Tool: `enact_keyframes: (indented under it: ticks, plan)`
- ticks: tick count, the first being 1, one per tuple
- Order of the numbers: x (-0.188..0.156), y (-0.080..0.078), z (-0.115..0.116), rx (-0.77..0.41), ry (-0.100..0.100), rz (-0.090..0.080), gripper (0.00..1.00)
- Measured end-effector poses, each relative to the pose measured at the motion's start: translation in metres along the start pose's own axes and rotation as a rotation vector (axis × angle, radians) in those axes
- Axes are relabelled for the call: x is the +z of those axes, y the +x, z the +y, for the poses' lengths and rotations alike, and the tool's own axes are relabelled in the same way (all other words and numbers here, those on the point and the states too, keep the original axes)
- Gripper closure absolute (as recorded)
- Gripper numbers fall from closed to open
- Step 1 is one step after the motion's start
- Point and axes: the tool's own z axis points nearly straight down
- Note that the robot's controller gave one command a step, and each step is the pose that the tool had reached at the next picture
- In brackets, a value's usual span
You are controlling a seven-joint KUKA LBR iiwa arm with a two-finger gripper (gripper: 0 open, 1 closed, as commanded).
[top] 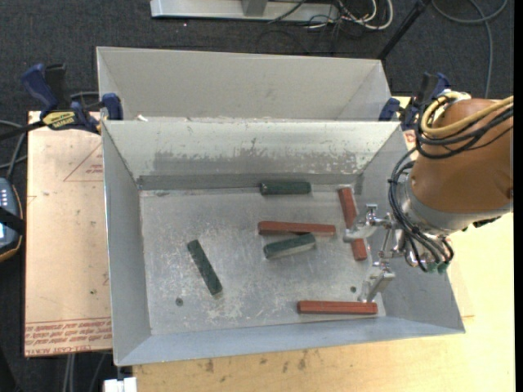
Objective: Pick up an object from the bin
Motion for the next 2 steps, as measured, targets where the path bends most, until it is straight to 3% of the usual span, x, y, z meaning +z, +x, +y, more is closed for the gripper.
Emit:
enact_keyframes:
  ticks: [1, 2]
  plan:
    - [0.000, 0.000, 0.000, 0.000, 0.000, 0.000, 0.00]
    - [0.038, -0.004, -0.005, -0.059, 0.001, -0.007, 0.00]
